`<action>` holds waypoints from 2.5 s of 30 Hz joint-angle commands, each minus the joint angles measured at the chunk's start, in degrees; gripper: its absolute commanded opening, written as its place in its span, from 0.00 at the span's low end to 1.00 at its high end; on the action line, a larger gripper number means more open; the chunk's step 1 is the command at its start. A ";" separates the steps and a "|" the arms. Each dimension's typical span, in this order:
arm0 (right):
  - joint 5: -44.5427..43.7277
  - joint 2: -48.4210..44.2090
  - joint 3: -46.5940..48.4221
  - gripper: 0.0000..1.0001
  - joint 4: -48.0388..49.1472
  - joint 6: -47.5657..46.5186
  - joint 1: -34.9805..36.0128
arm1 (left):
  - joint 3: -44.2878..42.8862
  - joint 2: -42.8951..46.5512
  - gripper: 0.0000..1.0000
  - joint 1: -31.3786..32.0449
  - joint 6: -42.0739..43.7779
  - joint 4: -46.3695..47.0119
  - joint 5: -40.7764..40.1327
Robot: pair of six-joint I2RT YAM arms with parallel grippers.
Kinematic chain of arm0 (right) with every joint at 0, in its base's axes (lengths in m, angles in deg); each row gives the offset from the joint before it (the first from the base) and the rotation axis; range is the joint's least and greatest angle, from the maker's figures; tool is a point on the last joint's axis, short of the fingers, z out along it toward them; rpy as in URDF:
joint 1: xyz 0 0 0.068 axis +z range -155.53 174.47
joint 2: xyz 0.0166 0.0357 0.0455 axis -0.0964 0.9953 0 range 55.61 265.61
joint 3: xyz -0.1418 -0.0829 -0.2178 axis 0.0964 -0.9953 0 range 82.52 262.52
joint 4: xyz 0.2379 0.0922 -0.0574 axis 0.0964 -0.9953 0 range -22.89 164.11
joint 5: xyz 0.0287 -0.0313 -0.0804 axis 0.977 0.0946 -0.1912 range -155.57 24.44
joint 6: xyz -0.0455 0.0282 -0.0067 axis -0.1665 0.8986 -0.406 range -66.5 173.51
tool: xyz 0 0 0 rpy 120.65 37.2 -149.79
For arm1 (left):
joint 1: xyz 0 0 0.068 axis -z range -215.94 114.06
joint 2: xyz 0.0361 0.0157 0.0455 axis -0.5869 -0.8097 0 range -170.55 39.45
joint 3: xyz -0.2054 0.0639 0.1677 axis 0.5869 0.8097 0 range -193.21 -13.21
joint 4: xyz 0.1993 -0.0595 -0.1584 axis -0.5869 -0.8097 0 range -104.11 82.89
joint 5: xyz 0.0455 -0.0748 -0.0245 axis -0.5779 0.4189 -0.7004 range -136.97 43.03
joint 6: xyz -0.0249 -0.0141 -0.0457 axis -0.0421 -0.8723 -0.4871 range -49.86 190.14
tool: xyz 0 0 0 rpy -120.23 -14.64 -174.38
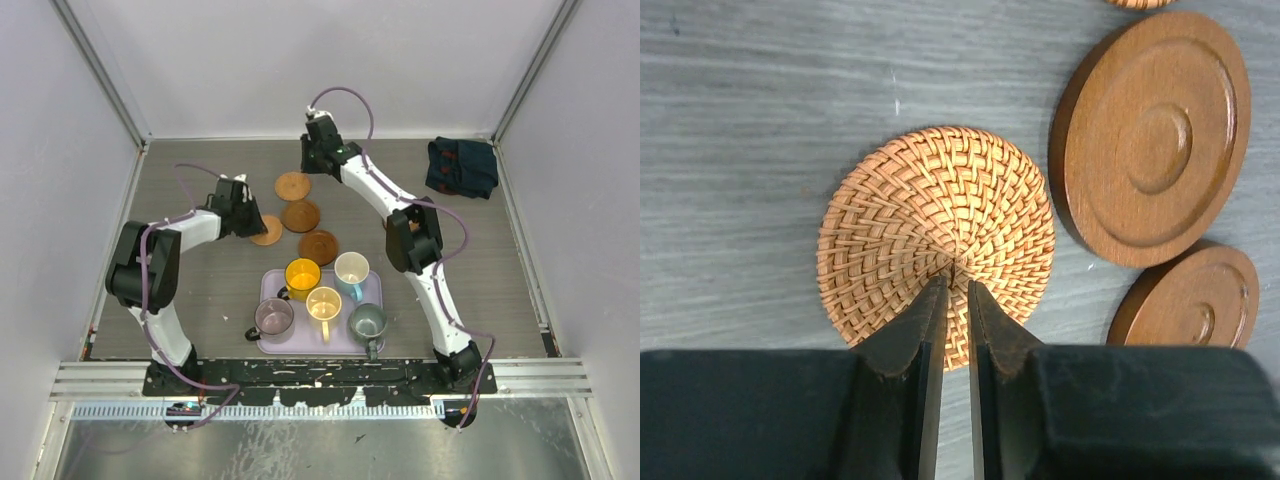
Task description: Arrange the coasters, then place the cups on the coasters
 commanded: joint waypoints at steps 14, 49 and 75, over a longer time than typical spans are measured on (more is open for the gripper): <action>8.74 2.51 -4.41 0.28 9.52 -0.83 0.42 | 0.91 -1.24 0.16 0.61 2.20 -4.72 8.21; -14.09 -0.95 -27.85 0.18 -2.02 6.57 -8.99 | -6.63 -7.96 0.18 1.20 1.48 -6.50 8.91; -16.46 -22.74 -58.28 0.16 1.40 11.22 -1.66 | -11.49 -9.68 0.21 1.08 0.33 -7.07 4.43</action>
